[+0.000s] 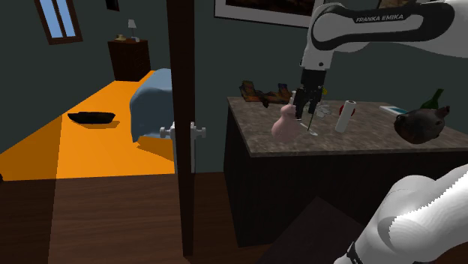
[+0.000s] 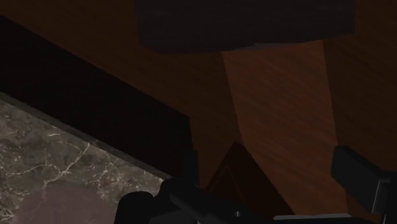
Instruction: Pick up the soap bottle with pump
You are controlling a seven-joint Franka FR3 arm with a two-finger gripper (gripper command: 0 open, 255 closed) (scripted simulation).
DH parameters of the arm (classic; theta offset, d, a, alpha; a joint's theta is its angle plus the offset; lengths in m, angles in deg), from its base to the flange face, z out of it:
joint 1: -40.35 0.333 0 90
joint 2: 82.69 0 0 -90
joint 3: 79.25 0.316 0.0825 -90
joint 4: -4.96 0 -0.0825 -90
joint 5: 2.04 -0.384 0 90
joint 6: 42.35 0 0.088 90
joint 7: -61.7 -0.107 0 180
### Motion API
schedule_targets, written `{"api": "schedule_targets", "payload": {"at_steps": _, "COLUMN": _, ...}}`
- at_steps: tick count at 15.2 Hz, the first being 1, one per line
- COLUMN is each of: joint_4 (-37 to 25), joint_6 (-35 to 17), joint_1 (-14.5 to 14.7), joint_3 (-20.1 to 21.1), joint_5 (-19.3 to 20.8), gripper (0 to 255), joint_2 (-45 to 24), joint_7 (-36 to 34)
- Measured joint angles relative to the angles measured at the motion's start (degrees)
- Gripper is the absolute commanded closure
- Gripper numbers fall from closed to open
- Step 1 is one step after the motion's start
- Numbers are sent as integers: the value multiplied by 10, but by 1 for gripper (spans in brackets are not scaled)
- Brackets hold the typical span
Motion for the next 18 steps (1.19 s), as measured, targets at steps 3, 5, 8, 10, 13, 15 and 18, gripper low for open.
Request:
{"api": "schedule_targets", "payload": {"at_steps": 3, "joint_4": -40, "joint_6": -16, "joint_1": -6, "joint_3": -25, "joint_5": 8, "gripper": 0, "joint_2": -49, "joint_7": 32}}
{"api": "schedule_targets", "payload": {"at_steps": 5, "joint_4": -65, "joint_6": -22, "joint_1": -10, "joint_3": -38, "joint_5": 11, "gripper": 0, "joint_2": -75, "joint_7": 51}}
{"api": "schedule_targets", "payload": {"at_steps": 8, "joint_4": -119, "joint_6": -30, "joint_1": -16, "joint_3": -61, "joint_5": 9, "gripper": 0, "joint_2": -131, "joint_7": 84}}
{"api": "schedule_targets", "payload": {"at_steps": 10, "joint_4": -162, "joint_6": -32, "joint_1": -19, "joint_3": -75, "joint_5": 3, "gripper": 0, "joint_2": -172, "joint_7": 104}}
{"api": "schedule_targets", "payload": {"at_steps": 13, "joint_4": -227, "joint_6": -38, "joint_1": -30, "joint_3": -97, "joint_5": -12, "gripper": 0, "joint_2": -238, "joint_7": 142}}
{"api": "schedule_targets", "payload": {"at_steps": 15, "joint_4": -265, "joint_6": -35, "joint_1": -36, "joint_3": -105, "joint_5": -21, "gripper": 0, "joint_2": -269, "joint_7": 159}}
{"api": "schedule_targets", "payload": {"at_steps": 18, "joint_4": -357, "joint_6": -22, "joint_1": -57, "joint_3": -123, "joint_5": -48, "gripper": 0, "joint_2": -346, "joint_7": 199}}
